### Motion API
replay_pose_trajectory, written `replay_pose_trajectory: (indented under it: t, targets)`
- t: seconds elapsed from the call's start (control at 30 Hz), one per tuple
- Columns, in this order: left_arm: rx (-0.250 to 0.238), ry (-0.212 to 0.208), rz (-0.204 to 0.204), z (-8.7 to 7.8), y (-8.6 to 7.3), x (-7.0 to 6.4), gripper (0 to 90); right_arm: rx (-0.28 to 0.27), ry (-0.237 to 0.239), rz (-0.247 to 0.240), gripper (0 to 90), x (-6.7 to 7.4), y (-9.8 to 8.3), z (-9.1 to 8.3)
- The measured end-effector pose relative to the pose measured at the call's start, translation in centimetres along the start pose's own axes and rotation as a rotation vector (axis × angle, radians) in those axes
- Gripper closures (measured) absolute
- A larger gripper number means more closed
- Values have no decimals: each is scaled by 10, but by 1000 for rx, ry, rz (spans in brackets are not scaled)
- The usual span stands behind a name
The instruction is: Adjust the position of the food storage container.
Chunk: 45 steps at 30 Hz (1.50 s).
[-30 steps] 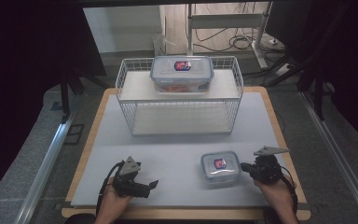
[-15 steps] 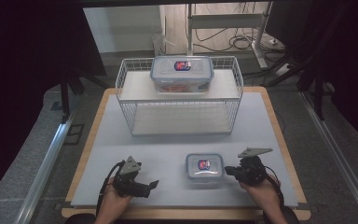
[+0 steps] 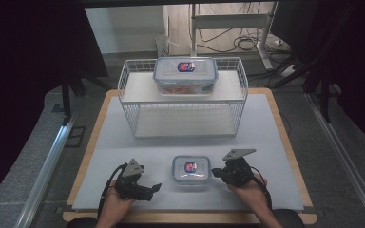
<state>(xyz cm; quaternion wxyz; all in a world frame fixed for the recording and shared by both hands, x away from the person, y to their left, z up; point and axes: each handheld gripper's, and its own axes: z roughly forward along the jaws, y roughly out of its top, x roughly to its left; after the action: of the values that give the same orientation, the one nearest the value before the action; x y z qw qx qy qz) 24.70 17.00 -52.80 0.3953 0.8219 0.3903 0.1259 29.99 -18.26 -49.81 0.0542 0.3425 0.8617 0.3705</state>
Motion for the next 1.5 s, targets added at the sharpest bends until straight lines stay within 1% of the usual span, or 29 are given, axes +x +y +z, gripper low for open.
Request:
replay_pose_trajectory:
  t: [0.07, 0.13, 0.2, 0.23, 0.33, 0.37, 0.47, 0.53, 0.6, 0.67, 0.8, 0.87, 0.9, 0.97, 1.0, 1.07, 1.13, 1.33, 1.5]
  targets:
    - [1, 0, 1, 0, 0, 0, 57, -1, 7, -9, 900, 3, 3, 4]
    - [5, 1, 3, -1, 0, 0, 57, 3, 6, -30, 899, 6, 4, 6]
    - [6, 6, 5, -2, 0, 1, 59, 3, 7, -43, 896, 6, 4, 6]
    - [7, 6, 6, -2, 0, 1, 60, 1, 7, -40, 884, 6, 4, 5]
    - [15, 12, 14, -4, 1, 3, 67, -2, -42, -62, 829, 3, 2, 1]
    - [18, 11, 14, -5, 1, 4, 71, -11, -41, -54, 808, 1, 1, -1]
    - [20, 9, 11, -7, 1, 6, 82, -28, -49, -51, 729, -4, -2, -7]
    - [25, 4, 9, -8, 1, 7, 84, -29, -51, -57, 673, -6, -3, -10]
    - [37, 3, 12, -8, 1, 7, 84, -31, -56, -61, 614, -8, -6, -12]
    - [49, 9, 24, -7, 1, 7, 85, -36, -48, -56, 552, -10, -8, -13]
    - [53, 8, 32, -7, 1, 6, 85, -37, -46, -51, 447, -13, -11, -16]
    - [50, 7, 29, -7, 1, 6, 85, -44, -34, -48, 388, -15, -13, -16]
    - [50, 8, 29, -7, 1, 6, 85, -47, -31, -47, 338, -15, -14, -16]
    - [45, 14, 36, -7, 0, 6, 85, -57, -24, -47, 275, -17, -16, -15]
    - [44, 18, 40, -6, -1, 6, 85, -58, -20, -41, 224, -18, -17, -14]
    - [46, 22, 50, -6, -1, 7, 84, -61, -22, -32, 173, -19, -18, -13]
    - [46, 22, 52, -5, -2, 7, 84, -53, -37, -31, 134, -20, -19, -11]
    - [44, 25, 55, -4, -2, 7, 83, -36, -41, -32, 110, -23, -21, -7]
    - [45, 23, 52, -4, -2, 7, 83, -38, -42, -37, 100, -23, -22, -7]
